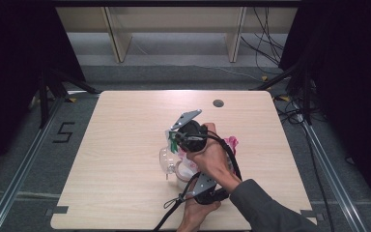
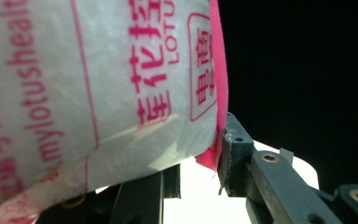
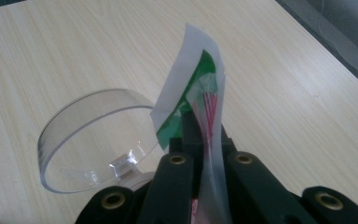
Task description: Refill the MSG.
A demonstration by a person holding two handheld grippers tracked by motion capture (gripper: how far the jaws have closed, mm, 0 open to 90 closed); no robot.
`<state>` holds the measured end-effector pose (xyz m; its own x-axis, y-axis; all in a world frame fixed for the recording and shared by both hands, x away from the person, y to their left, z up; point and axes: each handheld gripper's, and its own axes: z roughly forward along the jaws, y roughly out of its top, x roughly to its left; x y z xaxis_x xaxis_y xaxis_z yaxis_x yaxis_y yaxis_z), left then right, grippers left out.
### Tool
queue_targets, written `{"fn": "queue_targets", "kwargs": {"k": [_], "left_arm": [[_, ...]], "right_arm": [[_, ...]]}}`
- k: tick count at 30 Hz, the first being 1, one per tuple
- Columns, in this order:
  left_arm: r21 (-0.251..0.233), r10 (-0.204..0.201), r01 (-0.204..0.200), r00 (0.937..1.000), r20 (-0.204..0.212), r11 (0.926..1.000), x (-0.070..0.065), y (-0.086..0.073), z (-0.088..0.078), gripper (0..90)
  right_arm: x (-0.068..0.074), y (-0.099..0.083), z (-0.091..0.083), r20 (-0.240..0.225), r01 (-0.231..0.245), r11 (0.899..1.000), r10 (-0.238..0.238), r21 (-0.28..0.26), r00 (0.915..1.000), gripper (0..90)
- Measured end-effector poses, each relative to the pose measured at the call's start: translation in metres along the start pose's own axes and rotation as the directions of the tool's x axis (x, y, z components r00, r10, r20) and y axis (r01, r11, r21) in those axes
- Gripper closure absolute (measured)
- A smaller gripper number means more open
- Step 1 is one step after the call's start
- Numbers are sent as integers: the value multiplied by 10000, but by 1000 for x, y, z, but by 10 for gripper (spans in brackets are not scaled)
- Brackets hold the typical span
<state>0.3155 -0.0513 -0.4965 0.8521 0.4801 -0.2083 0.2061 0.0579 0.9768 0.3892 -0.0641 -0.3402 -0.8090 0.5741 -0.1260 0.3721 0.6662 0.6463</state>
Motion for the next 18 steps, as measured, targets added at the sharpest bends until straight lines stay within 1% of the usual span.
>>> {"fn": "queue_targets", "kwargs": {"k": [1,2,3,4,5,6,9,10,11,12,13,14,15,17,18], "left_arm": [[-29,28,-27,10000,42,10000,0,1,0,730],[4,58,-58,10000,74,10000,0,1,-1,730],[-11,-8,8,10000,73,10000,0,1,0,730],[-15,-7,7,10000,35,10000,-1,1,0,730],[-24,39,-39,10000,16,10000,0,0,0,730],[-30,66,-66,10000,27,10000,0,0,0,730],[57,98,-98,10000,12,9999,-1,0,0,730],[40,101,-101,9999,3,9999,-1,0,0,730],[40,101,-101,9999,3,9999,-1,0,0,730],[56,129,-129,9999,6,9999,0,0,0,730],[64,127,-127,9999,7,9999,0,1,0,730],[58,125,-125,9999,2,9999,-1,1,0,731],[48,133,-133,9999,-9,9999,-1,1,0,730],[30,143,-143,9999,1,9999,-1,1,0,730],[57,127,-127,9999,16,9999,-1,1,0,731]], "right_arm": [[-1,0,0,95,95,9999,-95,-41,9999,900],[-2,0,0,39,285,9995,-284,-135,9996,900],[-1,0,0,86,141,9999,-141,-56,9999,900],[-1,0,1,103,108,9999,-108,-2,9999,900],[-1,0,1,124,233,9997,-233,-43,9997,900],[-1,0,1,52,297,9995,-297,-85,9995,900],[0,0,0,101,38,10000,-39,64,9999,900],[0,0,2,153,129,9999,-128,-69,9998,900],[0,0,2,153,129,9999,-128,-69,9998,900],[-1,0,1,108,167,9999,-167,-5,9998,900],[0,0,0,-9,0,10000,0,-1,10000,900],[0,0,0,2,-11,10000,11,-42,10000,900],[0,0,0,-4,-18,10000,18,-39,10000,900],[-1,0,0,-42,145,9998,-145,-114,9999,900],[-1,0,0,-35,130,9999,-130,-101,9999,900]]}}
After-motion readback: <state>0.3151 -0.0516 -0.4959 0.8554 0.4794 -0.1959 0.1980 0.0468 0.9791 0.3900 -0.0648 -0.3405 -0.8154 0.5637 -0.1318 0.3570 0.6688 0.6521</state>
